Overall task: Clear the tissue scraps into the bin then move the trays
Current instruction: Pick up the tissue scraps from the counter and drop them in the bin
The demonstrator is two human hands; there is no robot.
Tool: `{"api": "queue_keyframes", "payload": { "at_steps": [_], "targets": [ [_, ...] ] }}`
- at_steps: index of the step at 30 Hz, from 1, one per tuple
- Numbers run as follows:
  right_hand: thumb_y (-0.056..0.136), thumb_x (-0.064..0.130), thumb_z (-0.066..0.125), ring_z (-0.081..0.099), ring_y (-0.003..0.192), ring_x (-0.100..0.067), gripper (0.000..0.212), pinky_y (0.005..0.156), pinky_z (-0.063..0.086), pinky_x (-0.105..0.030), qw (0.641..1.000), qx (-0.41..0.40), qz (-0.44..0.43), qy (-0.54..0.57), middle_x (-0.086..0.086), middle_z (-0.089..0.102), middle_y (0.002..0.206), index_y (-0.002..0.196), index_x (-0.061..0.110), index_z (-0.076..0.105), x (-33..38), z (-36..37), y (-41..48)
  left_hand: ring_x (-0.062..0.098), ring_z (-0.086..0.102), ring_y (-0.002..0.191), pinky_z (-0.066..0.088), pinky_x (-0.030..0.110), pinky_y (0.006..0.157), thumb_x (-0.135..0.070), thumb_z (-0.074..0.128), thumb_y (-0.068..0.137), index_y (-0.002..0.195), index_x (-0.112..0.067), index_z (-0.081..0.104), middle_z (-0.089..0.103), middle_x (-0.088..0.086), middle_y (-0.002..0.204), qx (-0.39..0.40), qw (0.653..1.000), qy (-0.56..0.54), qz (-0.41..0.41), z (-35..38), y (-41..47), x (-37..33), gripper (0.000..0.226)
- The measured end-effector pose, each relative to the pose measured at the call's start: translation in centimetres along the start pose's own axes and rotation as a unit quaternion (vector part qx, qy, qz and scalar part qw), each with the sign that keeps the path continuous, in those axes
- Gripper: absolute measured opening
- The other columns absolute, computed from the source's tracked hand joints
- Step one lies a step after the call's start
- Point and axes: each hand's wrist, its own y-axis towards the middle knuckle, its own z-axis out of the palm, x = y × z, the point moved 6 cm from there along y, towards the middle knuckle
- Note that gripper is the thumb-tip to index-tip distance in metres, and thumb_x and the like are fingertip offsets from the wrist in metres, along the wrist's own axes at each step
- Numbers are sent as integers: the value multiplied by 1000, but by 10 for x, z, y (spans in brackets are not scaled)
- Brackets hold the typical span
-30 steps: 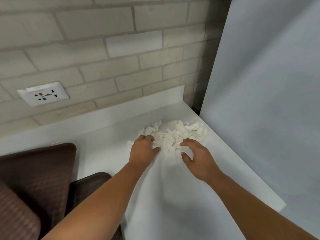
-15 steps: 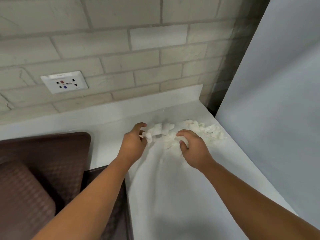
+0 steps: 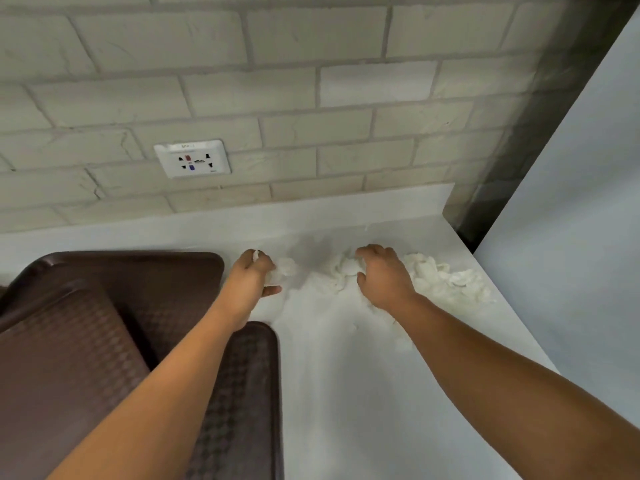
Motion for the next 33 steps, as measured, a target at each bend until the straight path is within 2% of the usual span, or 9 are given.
{"api": "queue_keyframes", "payload": {
  "at_steps": [4,7,12,15,21,25,28,30,33],
  "targets": [
    [86,48,56,50,113,-28,52,85,48,-37,984,109,33,-137,-4,51,127,133,27,47,-9,18,28,17,63,68,52,35,65,-25,70,86,91,-12,50,60,6,86,-56,982,175,41,-22,-4,4,25],
    [92,32,51,59,106,-24,30,85,50,-33,982,142,42,-119,-3,62,119,120,24,60,-8,28,40,16,62,66,55,41,70,-22,70,87,85,-10,51,63,11,85,-47,984,167,28,-33,-4,16,22],
    [96,14,42,59,107,-30,33,90,48,-33,996,16,83,11,-10,56,120,126,17,56,-6,1,43,23,71,81,60,39,80,-3,61,93,82,-9,45,59,17,94,-5,999,48,-4,-33,-4,22,20],
    [95,7,37,59,103,-32,40,86,47,-32,987,-21,84,134,-13,55,118,130,19,54,-3,-26,29,25,69,77,59,33,73,1,50,97,92,-7,46,54,13,92,19,999,50,3,-20,-6,14,10],
    [97,22,38,54,82,-22,27,70,41,-31,922,-88,107,362,-5,59,86,85,7,57,1,-84,-31,22,47,63,43,34,59,-14,43,89,84,-14,49,48,11,85,30,999,13,0,26,-29,-9,7],
    [94,45,52,54,70,-17,37,67,43,-32,920,-116,95,361,2,59,75,71,18,47,-6,-106,-69,22,49,62,49,36,62,-35,58,92,77,-16,52,47,3,69,80,997,-6,16,63,-60,-28,25],
    [91,34,53,48,61,-20,30,60,42,-38,917,-128,94,365,-7,51,68,70,14,44,-23,-118,-104,19,47,60,49,32,63,-50,62,91,72,-18,55,43,-5,62,98,993,25,59,92,-86,-41,38],
    [86,31,53,52,60,-20,22,58,46,-38,917,-129,106,361,-12,61,75,80,11,51,-39,-124,-133,17,46,59,47,31,62,-56,61,89,73,-18,59,48,-2,65,118,989,44,74,114,-107,-46,41],
    [91,18,55,54,55,-13,5,52,46,-31,897,-132,111,407,-2,71,79,92,22,53,-64,-132,-188,17,45,57,43,29,56,-59,59,89,76,-13,58,57,2,66,153,984,45,75,153,-148,-45,48]
  ]
}}
